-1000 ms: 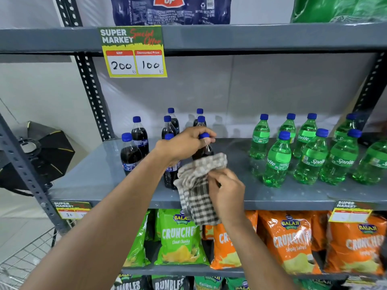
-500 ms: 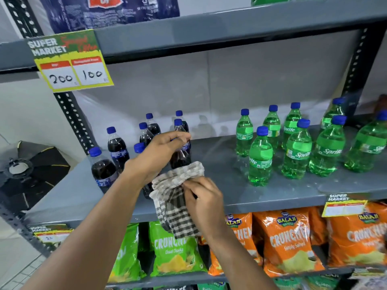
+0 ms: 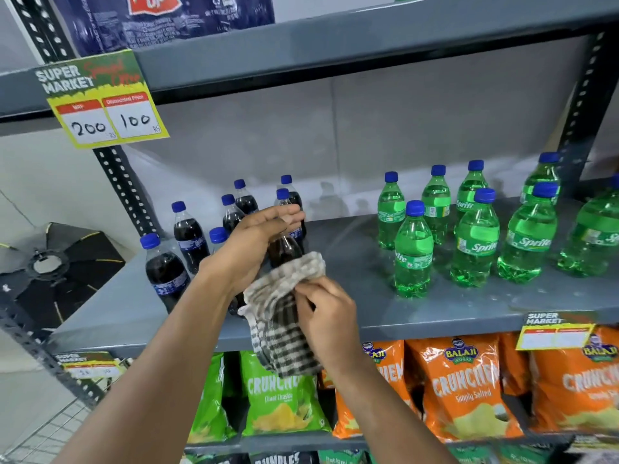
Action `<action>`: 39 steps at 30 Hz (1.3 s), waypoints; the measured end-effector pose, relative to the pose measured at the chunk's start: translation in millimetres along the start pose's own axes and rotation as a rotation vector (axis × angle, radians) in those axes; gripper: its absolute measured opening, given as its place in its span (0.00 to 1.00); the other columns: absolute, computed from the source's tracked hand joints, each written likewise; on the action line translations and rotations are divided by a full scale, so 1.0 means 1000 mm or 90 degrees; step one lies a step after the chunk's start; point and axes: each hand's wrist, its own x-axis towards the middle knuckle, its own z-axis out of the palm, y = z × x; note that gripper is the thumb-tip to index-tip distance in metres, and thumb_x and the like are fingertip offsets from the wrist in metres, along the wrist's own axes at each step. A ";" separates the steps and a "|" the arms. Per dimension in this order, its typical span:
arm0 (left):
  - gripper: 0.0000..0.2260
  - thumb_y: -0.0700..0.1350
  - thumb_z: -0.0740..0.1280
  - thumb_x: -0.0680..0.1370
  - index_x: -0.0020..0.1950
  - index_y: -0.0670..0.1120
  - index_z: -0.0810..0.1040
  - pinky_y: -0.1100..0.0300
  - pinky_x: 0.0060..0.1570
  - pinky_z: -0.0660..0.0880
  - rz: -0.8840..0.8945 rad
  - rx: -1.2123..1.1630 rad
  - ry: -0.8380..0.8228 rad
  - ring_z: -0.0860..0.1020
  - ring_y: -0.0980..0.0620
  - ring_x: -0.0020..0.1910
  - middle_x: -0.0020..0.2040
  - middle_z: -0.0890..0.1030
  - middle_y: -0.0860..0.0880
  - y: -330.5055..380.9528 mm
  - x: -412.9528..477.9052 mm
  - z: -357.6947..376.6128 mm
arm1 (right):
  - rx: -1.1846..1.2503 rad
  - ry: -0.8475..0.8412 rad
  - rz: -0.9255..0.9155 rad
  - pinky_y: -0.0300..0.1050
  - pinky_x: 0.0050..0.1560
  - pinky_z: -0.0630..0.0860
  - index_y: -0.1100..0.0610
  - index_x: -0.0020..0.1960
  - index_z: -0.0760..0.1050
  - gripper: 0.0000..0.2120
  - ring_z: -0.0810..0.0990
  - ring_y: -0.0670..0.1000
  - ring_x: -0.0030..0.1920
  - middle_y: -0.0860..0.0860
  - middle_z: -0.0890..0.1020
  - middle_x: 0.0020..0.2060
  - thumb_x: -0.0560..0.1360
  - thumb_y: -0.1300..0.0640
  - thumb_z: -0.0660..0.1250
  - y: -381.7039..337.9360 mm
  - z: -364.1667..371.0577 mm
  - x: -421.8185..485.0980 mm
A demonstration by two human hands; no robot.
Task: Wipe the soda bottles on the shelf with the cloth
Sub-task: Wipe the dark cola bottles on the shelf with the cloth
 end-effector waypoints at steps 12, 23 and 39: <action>0.14 0.37 0.60 0.84 0.68 0.39 0.77 0.52 0.68 0.75 -0.048 -0.053 -0.010 0.80 0.48 0.66 0.65 0.83 0.43 0.004 -0.001 0.001 | 0.009 0.043 -0.015 0.51 0.41 0.81 0.64 0.49 0.85 0.08 0.83 0.57 0.42 0.55 0.84 0.42 0.71 0.71 0.74 -0.021 0.001 0.030; 0.15 0.39 0.60 0.84 0.70 0.40 0.75 0.54 0.73 0.69 -0.024 0.060 -0.014 0.79 0.49 0.67 0.67 0.81 0.43 0.006 -0.001 0.000 | 0.008 -0.032 0.018 0.52 0.46 0.82 0.65 0.48 0.85 0.07 0.85 0.57 0.44 0.56 0.85 0.45 0.71 0.72 0.73 -0.003 -0.002 -0.002; 0.11 0.40 0.61 0.84 0.61 0.42 0.82 0.57 0.54 0.82 -0.073 -0.023 0.000 0.84 0.46 0.53 0.59 0.85 0.39 0.008 -0.003 0.002 | 0.006 0.039 -0.016 0.54 0.44 0.82 0.65 0.50 0.85 0.08 0.84 0.58 0.44 0.57 0.86 0.45 0.72 0.71 0.72 -0.029 -0.003 0.054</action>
